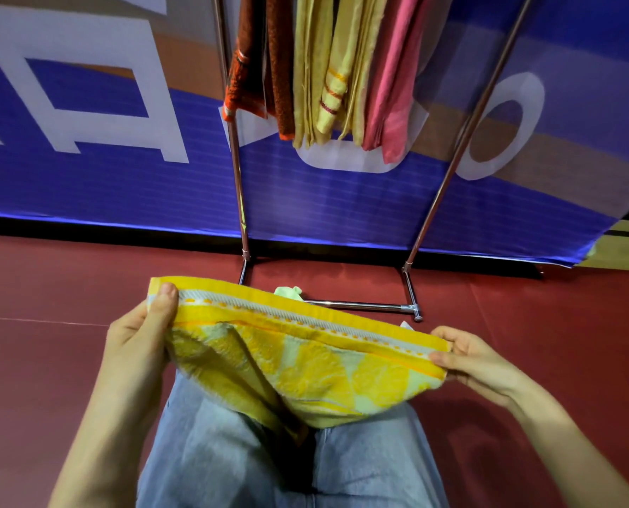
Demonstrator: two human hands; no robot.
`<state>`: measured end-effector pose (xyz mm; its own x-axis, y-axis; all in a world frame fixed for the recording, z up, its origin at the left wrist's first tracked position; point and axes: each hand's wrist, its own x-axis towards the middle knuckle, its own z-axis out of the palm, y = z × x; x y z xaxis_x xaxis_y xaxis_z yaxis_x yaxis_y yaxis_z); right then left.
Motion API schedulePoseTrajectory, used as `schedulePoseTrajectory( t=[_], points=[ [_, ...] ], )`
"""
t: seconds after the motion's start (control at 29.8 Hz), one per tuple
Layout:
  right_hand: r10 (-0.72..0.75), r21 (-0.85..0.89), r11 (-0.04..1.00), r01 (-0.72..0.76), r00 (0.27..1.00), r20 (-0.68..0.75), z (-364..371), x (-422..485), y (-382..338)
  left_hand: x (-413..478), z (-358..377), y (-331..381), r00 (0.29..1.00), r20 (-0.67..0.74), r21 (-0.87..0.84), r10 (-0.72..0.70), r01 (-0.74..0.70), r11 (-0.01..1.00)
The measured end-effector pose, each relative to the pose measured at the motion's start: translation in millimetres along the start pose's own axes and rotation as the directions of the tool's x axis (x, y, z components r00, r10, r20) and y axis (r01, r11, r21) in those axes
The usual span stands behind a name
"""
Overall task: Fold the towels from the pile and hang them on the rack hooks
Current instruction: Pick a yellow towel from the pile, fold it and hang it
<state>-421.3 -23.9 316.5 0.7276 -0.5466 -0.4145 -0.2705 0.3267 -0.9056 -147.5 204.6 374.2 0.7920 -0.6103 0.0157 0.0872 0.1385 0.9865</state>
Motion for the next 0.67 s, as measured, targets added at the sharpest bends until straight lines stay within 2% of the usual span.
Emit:
schedulePoseTrajectory(
  t=[0.24,0.34,0.5,0.67],
  points=[
    [-0.049,0.086,0.995,0.056,0.995,-0.088,32,8,-17,-7,18,-11,0.995,0.094,0.123,-0.018,0.006,0.992],
    [-0.109,0.184,0.975,0.128,0.988,-0.113,59,12,-29,-16,41,-20,0.988,0.153,0.23,0.005,-0.041,0.972],
    [-0.157,0.2,0.961,0.191,0.972,-0.174,110,22,-40,-24,83,-33,0.966,0.253,0.336,0.044,-0.13,0.933],
    [-0.181,0.244,0.946,0.215,0.971,-0.154,138,22,-43,-27,90,-40,0.955,0.271,0.338,0.122,-0.213,0.917]
  ],
)
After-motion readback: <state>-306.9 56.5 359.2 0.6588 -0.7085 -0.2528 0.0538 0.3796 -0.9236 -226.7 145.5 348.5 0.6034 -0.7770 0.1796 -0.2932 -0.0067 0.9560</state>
